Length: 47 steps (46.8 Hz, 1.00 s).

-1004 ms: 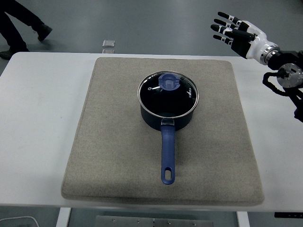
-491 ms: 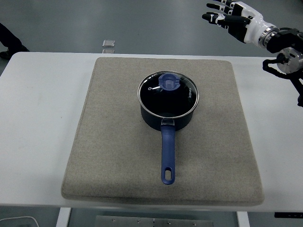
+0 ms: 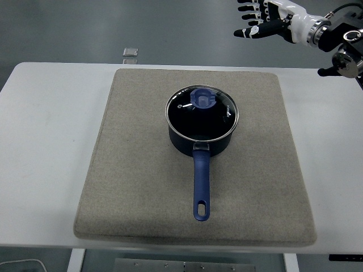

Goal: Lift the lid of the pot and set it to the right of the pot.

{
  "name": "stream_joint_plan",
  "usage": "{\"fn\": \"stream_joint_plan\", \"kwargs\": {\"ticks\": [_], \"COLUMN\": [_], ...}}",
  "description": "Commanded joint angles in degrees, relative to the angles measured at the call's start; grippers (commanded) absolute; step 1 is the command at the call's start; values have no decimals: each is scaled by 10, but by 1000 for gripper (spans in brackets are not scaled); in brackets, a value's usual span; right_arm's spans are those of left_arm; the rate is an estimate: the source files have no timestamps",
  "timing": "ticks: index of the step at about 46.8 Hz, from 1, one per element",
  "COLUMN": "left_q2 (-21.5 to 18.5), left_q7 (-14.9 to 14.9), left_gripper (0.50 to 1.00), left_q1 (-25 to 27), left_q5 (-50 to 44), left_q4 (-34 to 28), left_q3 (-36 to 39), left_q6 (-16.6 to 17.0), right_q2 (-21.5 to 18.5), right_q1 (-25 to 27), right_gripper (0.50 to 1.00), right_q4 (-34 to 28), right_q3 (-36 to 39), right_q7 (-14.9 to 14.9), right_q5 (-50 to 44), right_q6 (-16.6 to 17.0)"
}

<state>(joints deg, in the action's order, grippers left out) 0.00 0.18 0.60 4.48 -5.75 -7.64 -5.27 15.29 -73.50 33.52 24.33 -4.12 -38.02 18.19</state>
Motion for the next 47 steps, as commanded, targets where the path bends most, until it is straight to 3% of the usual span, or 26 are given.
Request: {"fn": "stream_joint_plan", "kwargs": {"ticks": [1, 5, 13, 18, 29, 37, 42, 47], "left_q2": [0, 0, 0, 0, 0, 0, 0, 0], "left_q7": [0, 0, 0, 0, 0, 0, 0, 0], "left_gripper": [1000, 1000, 1000, 1000, 1000, 1000, 1000, 1000], "left_q1": [0, 0, 0, 0, 0, 0, 0, 0], "left_q5": [0, 0, 0, 0, 0, 0, 0, 0], "left_q4": [0, 0, 0, 0, 0, 0, 0, 0], "left_q3": [0, 0, 0, 0, 0, 0, 0, 0], "left_q6": [0, 0, 0, 0, 0, 0, 0, 0], "right_q2": [24, 46, 50, 51, 79, 90, 84, 80], "right_q1": [-1, -1, -2, -5, -67, -114, -122, -120], "right_gripper": [928, 928, 926, 928, 926, 926, 928, 926], "right_q4": [47, 102, 168, 189, 236, 251, 265, 267], "right_q3": [-1, -4, -32, -58, -160, -211, -215, -216], "right_q7": [0, 0, 0, -13, -41, -49, -49, -49], "right_q5": [-34, -71, -150, -188, -212, -212, -212, -220], "right_q6": [14, 16, 15, 16, 17, 42, 67, 69]}}
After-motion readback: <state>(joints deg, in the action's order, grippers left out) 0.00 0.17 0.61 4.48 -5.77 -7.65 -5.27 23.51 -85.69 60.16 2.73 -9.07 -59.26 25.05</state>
